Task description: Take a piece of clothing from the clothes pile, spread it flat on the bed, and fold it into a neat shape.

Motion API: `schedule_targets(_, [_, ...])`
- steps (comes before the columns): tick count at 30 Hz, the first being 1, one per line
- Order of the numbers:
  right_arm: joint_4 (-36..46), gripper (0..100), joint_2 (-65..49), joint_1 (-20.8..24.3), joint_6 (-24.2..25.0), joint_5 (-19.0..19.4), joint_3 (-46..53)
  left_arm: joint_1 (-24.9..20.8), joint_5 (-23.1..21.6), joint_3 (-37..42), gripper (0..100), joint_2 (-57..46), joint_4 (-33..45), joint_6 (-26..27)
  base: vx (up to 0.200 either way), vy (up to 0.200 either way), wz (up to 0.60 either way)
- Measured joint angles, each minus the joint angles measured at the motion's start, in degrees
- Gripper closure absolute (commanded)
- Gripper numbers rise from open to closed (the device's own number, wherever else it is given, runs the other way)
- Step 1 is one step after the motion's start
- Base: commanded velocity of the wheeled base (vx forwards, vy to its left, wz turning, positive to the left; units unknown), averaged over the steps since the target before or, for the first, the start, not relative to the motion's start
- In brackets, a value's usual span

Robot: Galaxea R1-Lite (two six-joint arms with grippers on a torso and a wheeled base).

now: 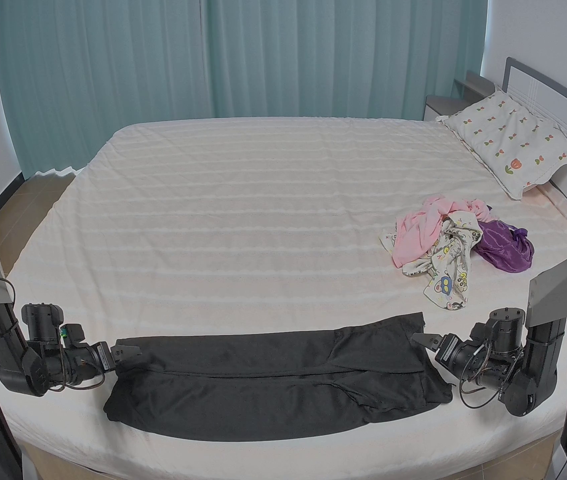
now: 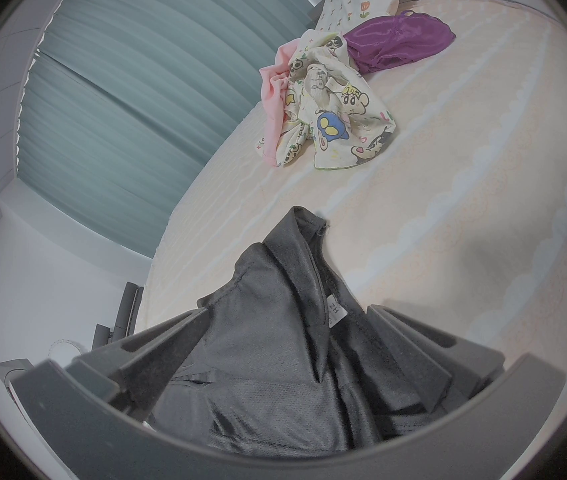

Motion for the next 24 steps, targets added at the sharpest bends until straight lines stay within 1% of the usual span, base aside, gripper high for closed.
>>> schedule_targets(3, [0.0,0,0.0,0.11,0.01,0.02,0.0,-0.52,0.74,-0.96,0,1.93,0.0,2.01,0.0,0.0,0.0])
schedule_targets(5, [0.0,0,0.0,0.16,0.01,0.02,0.0,-0.74,1.65,-1.38,0,2.93,-0.02,2.36,0.0,0.0,0.0])
schedule_targets(9, [0.0,0,0.02,0.16,0.01,0.05,-0.04,-1.29,2.33,-1.71,0,4.19,-0.02,2.55,0.0,0.0,0.0])
schedule_targets(21, [0.02,0,-0.02,0.2,0.01,0.05,-0.15,-3.64,2.44,-1.49,0,5.18,-0.1,2.57,0.0,0.0,0.0])
schedule_targets(22, [0.0,0,-0.02,0.2,0.01,0.05,-0.17,-3.86,2.44,-1.37,100,5.18,-0.07,2.57,0.0,0.0,0.0])
schedule_targets(24, [0.0,0,-0.02,0.2,0.01,0.07,-0.17,-4.25,2.44,-1.17,100,5.16,-0.1,2.57,0.0,0.0,0.0])
